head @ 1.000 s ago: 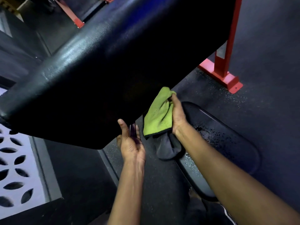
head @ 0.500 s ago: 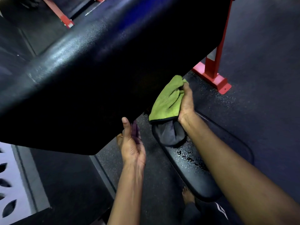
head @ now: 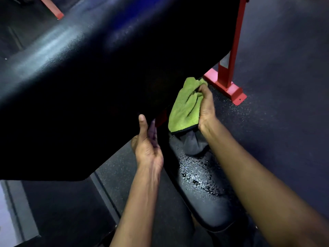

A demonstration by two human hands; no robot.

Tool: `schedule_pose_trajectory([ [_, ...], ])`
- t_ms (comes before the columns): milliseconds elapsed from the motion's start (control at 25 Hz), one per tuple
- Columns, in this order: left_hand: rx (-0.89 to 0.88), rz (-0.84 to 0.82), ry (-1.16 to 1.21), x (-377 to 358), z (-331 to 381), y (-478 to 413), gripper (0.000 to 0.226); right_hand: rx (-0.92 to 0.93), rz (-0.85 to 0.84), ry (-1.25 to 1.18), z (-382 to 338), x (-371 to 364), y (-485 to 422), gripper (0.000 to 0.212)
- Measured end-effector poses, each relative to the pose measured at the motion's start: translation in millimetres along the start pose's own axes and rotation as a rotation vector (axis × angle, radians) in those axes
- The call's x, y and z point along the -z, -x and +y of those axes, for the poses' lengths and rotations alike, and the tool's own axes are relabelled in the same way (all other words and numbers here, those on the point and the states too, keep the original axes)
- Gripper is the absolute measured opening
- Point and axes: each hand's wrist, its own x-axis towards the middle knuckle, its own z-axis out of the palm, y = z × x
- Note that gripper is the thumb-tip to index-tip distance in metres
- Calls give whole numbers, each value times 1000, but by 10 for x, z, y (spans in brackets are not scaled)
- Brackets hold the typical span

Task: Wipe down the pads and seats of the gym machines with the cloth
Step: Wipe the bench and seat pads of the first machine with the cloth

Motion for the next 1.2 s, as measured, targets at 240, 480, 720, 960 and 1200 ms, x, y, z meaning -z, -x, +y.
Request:
schedule_pose_trajectory([
  [240,-137,99,10,-99,-131,3,53,-111,-21,60,-267,83,-40,26],
  [480,-256,139,15,-256,-267,34,80,-126,16,28,-470,141,-174,36],
  [720,-324,198,-43,-466,-354,4,88,-131,20,-18,-803,174,-288,29],
  [960,-334,196,-63,-428,-388,-48,80,23,37,-96,-1137,312,-529,30],
  [1200,-421,148,-382,-25,-559,-118,45,19,-16,249,-1094,546,-270,15],
])
